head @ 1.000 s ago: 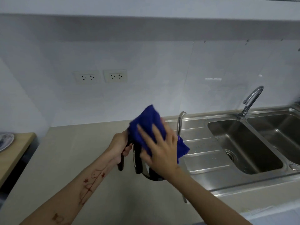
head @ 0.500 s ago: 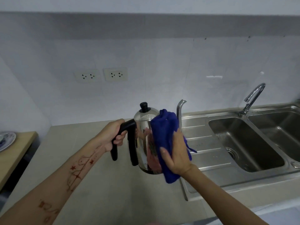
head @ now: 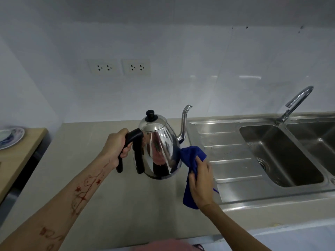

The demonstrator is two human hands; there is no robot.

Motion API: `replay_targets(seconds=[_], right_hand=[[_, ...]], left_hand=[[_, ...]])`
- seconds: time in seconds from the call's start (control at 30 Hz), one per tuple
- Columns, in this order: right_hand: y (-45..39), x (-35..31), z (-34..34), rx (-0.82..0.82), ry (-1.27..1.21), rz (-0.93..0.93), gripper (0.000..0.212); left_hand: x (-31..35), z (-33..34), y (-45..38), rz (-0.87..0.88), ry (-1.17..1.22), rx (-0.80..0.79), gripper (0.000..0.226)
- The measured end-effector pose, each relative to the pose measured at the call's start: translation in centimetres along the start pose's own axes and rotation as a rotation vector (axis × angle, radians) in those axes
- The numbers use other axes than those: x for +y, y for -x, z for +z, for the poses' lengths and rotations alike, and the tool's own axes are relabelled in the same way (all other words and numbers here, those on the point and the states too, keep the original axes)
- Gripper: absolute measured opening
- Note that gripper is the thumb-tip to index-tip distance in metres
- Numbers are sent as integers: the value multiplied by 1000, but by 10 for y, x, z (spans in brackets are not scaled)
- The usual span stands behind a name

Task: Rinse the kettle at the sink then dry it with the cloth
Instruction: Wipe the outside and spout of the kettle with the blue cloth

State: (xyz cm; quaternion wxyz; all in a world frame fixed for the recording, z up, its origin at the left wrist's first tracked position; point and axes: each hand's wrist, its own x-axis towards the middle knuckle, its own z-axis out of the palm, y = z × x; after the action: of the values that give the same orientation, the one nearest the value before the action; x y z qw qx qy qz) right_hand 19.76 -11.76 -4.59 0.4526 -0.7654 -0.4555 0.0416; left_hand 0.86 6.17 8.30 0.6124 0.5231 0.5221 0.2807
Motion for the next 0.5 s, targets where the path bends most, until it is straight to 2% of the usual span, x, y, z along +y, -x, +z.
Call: replay_targets(seconds=[0.07,0.17,0.33,0.5], right_hand=[[9,19,18,-17,216,51,54],[17,34,44,-217,400,129,66],[35,54,75,-425,585,162,58],[57,86,84,-454,682,103,69]], left_hand=[[-5,-2,2,30,-43,61,36],[-14,-2,1,43,-134,127,35],[-36,1,-8,-21,-191,182,33],[-60,5,-17,-51,-188,146,33]])
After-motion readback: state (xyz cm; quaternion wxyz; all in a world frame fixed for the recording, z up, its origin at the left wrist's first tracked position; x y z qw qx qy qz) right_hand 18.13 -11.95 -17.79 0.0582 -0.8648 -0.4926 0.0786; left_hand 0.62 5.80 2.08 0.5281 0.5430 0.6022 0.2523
